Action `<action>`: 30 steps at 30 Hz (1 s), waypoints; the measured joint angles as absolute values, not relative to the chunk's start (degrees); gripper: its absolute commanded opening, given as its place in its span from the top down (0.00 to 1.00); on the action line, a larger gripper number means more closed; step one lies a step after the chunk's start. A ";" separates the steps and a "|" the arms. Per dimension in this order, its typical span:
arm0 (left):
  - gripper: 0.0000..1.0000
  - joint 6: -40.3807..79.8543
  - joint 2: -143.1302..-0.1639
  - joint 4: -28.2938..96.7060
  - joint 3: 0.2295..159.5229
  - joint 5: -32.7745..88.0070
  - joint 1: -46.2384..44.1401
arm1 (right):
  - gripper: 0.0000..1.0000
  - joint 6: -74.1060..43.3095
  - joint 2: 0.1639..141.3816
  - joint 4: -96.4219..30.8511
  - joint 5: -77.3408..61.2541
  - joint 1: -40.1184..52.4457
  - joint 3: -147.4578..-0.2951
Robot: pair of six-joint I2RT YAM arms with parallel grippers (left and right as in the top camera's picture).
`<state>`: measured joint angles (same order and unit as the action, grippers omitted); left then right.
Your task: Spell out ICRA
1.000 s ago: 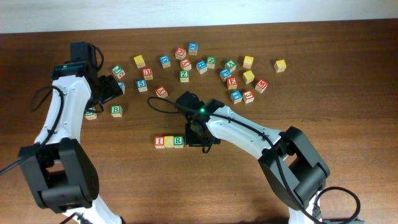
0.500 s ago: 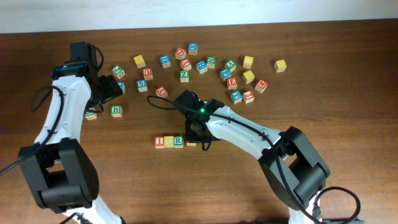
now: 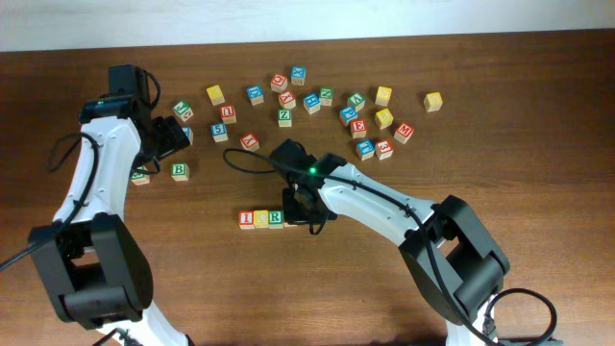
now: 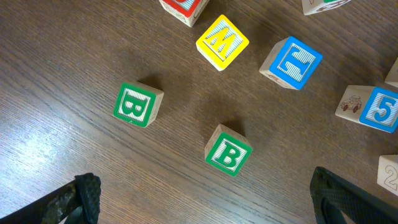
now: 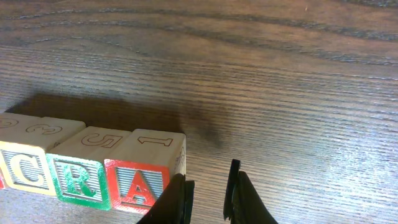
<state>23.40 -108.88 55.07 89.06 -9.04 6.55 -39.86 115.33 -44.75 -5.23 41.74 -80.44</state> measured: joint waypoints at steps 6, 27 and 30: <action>0.01 23.40 -108.88 55.07 89.06 -9.04 6.55 | 0.87 -39.88 115.33 -44.75 -6.11 41.74 -80.44; 0.01 23.40 -108.88 55.05 89.06 -9.04 6.55 | 0.82 -34.57 115.22 -54.87 -3.86 34.57 -81.97; 0.01 23.40 -108.88 55.05 89.06 -9.04 6.55 | 0.82 -29.74 114.37 -61.95 -3.51 29.39 -86.72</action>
<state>23.40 -108.88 55.05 89.06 -9.04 6.55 -29.74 114.37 -61.95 -3.51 29.39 -86.72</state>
